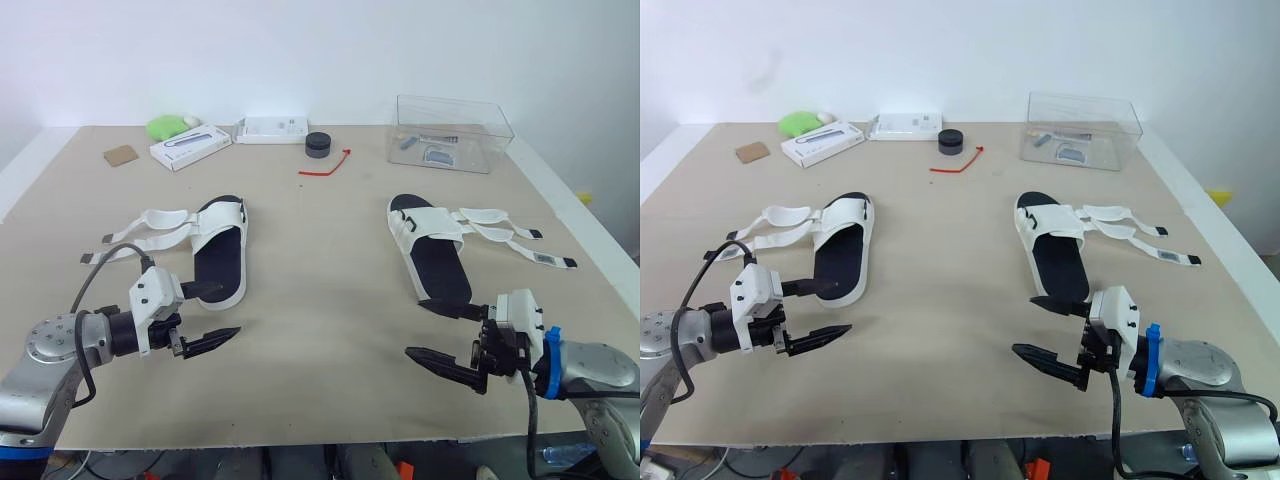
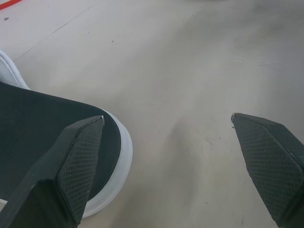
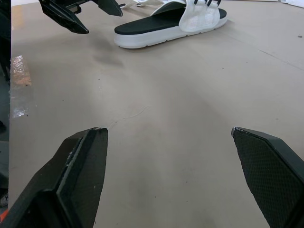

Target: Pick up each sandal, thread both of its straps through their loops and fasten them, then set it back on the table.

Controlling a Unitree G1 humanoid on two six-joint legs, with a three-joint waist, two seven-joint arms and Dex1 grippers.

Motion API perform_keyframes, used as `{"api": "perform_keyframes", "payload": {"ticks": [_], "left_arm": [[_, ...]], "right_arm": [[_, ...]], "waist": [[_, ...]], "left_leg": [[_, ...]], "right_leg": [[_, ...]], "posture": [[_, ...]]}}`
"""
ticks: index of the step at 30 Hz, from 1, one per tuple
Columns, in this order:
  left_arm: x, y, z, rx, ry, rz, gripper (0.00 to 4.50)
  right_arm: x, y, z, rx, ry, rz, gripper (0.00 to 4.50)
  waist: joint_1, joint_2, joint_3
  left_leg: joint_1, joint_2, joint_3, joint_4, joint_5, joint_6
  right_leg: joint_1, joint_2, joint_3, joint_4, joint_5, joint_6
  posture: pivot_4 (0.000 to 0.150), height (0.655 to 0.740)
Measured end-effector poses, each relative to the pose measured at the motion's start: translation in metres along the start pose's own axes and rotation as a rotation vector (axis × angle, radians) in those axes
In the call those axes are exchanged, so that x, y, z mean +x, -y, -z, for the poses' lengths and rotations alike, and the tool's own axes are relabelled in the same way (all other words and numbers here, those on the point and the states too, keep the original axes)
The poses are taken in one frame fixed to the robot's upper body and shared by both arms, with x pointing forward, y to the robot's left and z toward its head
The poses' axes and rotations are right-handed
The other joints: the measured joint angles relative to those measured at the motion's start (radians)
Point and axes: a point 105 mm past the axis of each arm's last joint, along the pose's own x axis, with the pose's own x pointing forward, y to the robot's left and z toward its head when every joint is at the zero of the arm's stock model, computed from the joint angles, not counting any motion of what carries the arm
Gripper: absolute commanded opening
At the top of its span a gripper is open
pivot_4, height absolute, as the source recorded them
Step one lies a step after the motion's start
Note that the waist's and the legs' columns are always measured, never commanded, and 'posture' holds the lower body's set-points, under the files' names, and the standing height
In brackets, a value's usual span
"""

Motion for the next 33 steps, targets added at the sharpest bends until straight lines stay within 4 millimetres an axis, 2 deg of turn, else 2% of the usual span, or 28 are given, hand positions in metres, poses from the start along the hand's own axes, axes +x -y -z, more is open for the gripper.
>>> {"api": "perform_keyframes", "payload": {"ticks": [8, 17, 19, 21, 23, 25, 28, 33], "left_arm": [[-0.001, -0.010, 0.006, -0.066, 0.054, -0.182, 4.44], [-0.002, -0.012, 0.005, -0.060, 0.055, -0.205, 4.44], [-0.001, -0.011, 0.005, -0.049, 0.051, -0.197, 4.44], [0.009, 0.000, -0.001, -0.027, 0.065, -0.132, 4.44], [0.025, 0.023, -0.018, 0.016, 0.111, 0.002, 4.44], [0.037, 0.048, -0.028, 0.036, 0.145, 0.140, 4.44], [0.042, 0.055, -0.031, 0.018, 0.155, 0.200, 4.44], [0.056, 0.057, -0.052, 0.050, 0.215, 0.259, 4.44]], "right_arm": [[-0.007, 0.006, 0.003, 0.042, 0.044, 0.119, 4.50], [-0.008, 0.006, 0.003, 0.038, 0.048, 0.125, 4.50], [-0.005, 0.014, 0.002, 0.060, 0.080, 0.199, 4.50], [0.003, 0.037, -0.002, 0.123, 0.106, 0.343, 4.50], [0.011, 0.059, -0.008, 0.174, 0.107, 0.465, 4.50], [0.021, 0.072, -0.013, 0.216, 0.104, 0.540, 4.50], [0.029, 0.077, -0.010, 0.274, 0.087, 0.587, 4.50], [0.039, 0.092, -0.008, 0.296, 0.063, 0.656, 4.50]], "waist": [[0.000, 0.000, 0.000], [0.000, 0.000, 0.000], [0.000, -0.001, 0.000], [-0.003, -0.001, 0.000], [-0.003, 0.000, 0.000], [-0.002, 0.000, 0.000], [0.000, 0.000, 0.000], [0.000, 0.000, 0.000]], "left_leg": [[0.000, 0.000, 0.000, 0.000, 0.000, 0.000], [0.001, 0.000, 0.001, 0.000, 0.000, 0.000], [0.000, 0.000, 0.001, 0.000, 0.000, 0.000], [-0.001, 0.000, 0.004, 0.000, 0.000, -0.001], [-0.001, 0.000, 0.006, 0.001, 0.001, -0.001], [-0.001, -0.001, 0.005, 0.001, 0.001, -0.001], [-0.001, 0.000, 0.002, 0.001, 0.001, -0.001], [-0.001, 0.000, 0.003, 0.001, 0.001, 0.000]], "right_leg": [[0.000, -0.003, 0.001, 0.000, 0.000, 0.000], [0.000, 0.000, 0.001, 0.000, 0.001, 0.000], [0.000, 0.000, 0.002, 0.000, 0.001, 0.000], [0.000, -0.001, 0.004, 0.000, 0.003, 0.001], [0.000, -0.002, 0.006, 0.000, 0.003, 0.001], [0.000, 0.000, 0.006, 0.000, 0.003, 0.001], [-0.001, 0.002, 0.004, 0.000, 0.003, 0.000], [-0.001, 0.001, 0.005, 0.000, 0.003, 0.001]], "posture": [[0.150, 0.7400], [0.150, 0.7400], [0.150, 0.7400], [0.150, 0.7400], [0.150, 0.7400], [0.150, 0.7400], [0.150, 0.7400], [0.150, 0.7400]]}}
